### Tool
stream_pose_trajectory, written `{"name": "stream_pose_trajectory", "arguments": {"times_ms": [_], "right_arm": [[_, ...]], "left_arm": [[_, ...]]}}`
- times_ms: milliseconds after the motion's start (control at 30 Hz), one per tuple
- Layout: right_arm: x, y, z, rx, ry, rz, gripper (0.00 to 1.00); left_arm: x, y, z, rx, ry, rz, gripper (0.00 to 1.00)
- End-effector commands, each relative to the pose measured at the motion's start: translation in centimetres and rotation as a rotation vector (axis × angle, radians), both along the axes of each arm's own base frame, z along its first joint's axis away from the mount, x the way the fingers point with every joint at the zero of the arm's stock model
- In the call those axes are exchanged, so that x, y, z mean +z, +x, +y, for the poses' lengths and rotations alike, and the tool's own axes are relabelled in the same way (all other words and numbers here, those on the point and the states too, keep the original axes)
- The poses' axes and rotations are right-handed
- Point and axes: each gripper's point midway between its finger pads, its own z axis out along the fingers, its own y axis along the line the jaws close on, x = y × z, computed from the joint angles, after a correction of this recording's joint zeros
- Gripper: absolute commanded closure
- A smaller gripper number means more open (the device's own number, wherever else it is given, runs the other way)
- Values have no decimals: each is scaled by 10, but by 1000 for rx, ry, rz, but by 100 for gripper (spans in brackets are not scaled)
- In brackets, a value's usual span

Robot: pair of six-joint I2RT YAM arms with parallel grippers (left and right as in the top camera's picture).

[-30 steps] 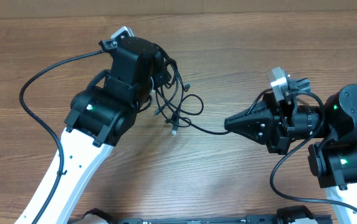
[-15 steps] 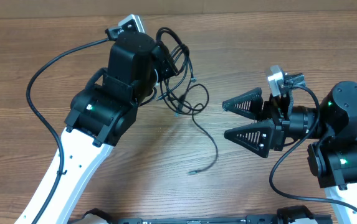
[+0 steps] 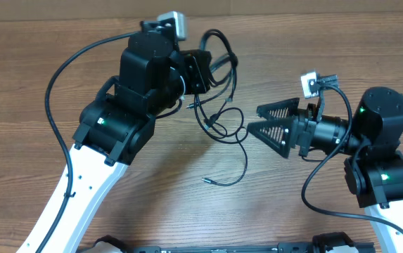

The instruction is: Untangle cables

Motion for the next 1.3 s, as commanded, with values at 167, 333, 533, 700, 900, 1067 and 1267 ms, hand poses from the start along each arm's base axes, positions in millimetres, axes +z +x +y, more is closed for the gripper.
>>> {"name": "stream_pose_trajectory", "arguments": {"times_ms": [167, 333, 533, 700, 900, 1067, 1267], "right_arm": [[-1, 14, -7, -84, -44, -59, 0], [-6, 11, -7, -61, -91, -137, 0], [-15, 5, -6, -27, -125, -152, 0], [-8, 2, -3, -11, -75, -101, 0], [0, 4, -3, -26, -37, -67, 0], [2, 1, -1, 14, -76, -213, 0], [5, -11, 3, 111, -105, -400, 0]], "left_arm": [[15, -31, -29, -384, 161, -245, 96], [14, -42, -36, -486, 191, -297, 96], [15, -48, -40, -545, 213, -344, 96], [11, -50, -39, -574, 255, -371, 96], [7, -53, -39, -593, 258, -357, 96], [-2, -57, -37, -573, 225, -258, 96], [-12, -70, -37, -601, 192, -165, 96]]}}
